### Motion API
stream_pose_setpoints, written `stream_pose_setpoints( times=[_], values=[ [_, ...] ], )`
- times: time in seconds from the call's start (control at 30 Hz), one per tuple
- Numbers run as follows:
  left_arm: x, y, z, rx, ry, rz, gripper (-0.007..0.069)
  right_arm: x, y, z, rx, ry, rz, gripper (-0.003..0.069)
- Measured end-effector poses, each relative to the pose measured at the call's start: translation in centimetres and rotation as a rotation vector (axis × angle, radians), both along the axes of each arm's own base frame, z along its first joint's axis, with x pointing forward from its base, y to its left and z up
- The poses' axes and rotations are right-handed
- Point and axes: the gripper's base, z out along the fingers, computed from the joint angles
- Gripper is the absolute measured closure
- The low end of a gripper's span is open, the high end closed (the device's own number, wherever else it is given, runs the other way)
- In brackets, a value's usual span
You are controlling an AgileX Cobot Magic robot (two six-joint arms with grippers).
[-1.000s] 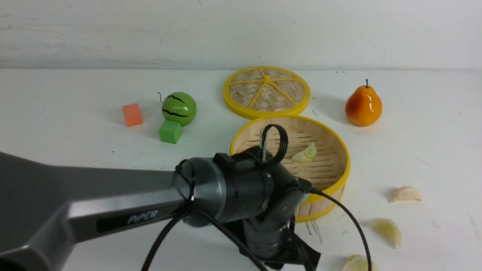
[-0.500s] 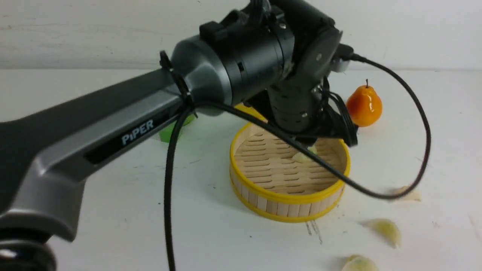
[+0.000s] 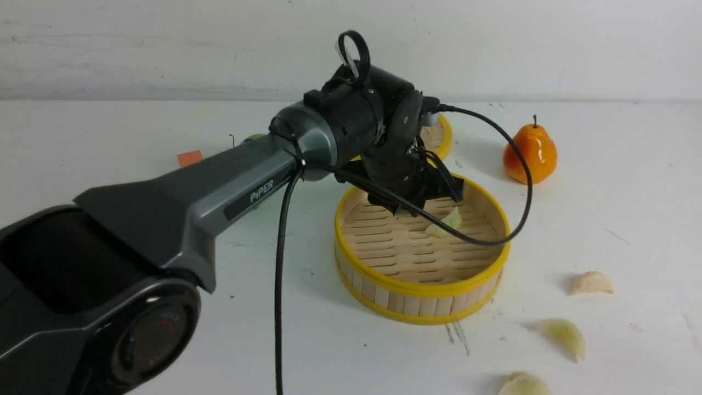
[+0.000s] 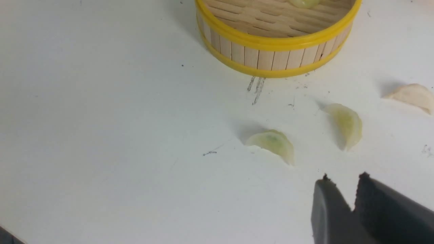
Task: Put the dumplings into the steamer on the white table.
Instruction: 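Place the dumpling into the bamboo steamer basket with the left gripper, then reach for and grasp a dumpling lying on the table beside the steamer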
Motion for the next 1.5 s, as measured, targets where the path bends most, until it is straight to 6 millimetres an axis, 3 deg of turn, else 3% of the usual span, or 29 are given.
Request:
stream_pose_setpoints(
  times=[0.17, 0.3, 0.4, 0.5, 0.67, 0.83, 0.97, 1.07, 1.27, 1.37, 1.5],
  values=[
    [0.7, -0.5, -1.6, -0.014, -0.016, -0.002, 0.0412, 0.6, 0.1, -0.5, -0.01, 0.044, 0.002, 0.0531],
    [0.8, -0.6, -3.0, 0.008, 0.012, -0.001, 0.0301, 1.5, 0.4, -1.1, -0.028, 0.121, 0.012, 0.0547],
    [0.6, -0.5, -3.0, 0.021, 0.027, 0.0, 0.0258, 2.0, 0.7, -1.0, -0.047, 0.161, 0.04, 0.0578],
    [0.2, -0.1, -1.7, 0.044, 0.051, 0.006, 0.0244, 2.8, 1.5, -0.2, -0.088, 0.179, 0.119, 0.0651],
    [-1.9, 2.0, 6.6, 0.088, -0.008, -0.026, 0.033, 5.0, 3.7, 1.1, -0.265, 0.208, 0.282, 0.0679],
    [-6.2, 5.6, 16.5, 0.088, -0.138, -0.087, 0.0522, 7.4, 6.5, 0.2, -0.516, 0.274, 0.412, 0.0679],
    [-8.8, 7.5, 20.5, 0.066, -0.213, -0.114, 0.0631, 8.6, 8.5, -1.6, -0.641, 0.32, 0.474, 0.0679],
    [-11.2, 9.3, 22.2, 0.056, -0.229, -0.121, 0.0638, 10.0, 9.5, -3.3, -0.674, 0.372, 0.46, 0.0677],
    [-16.4, 13.3, 22.4, 0.078, -0.185, -0.119, 0.0638, 13.3, 9.4, -5.6, -0.594, 0.446, 0.349, 0.0674],
    [-19.4, 15.4, 20.9, 0.094, -0.127, -0.123, 0.0638, 15.0, 8.7, -6.7, -0.538, 0.482, 0.289, 0.0672],
    [-23.8, 18.2, 17.2, 0.093, -0.04, -0.142, 0.0638, 17.0, 8.5, -8.7, -0.487, 0.516, 0.24, 0.0647]
  ],
)
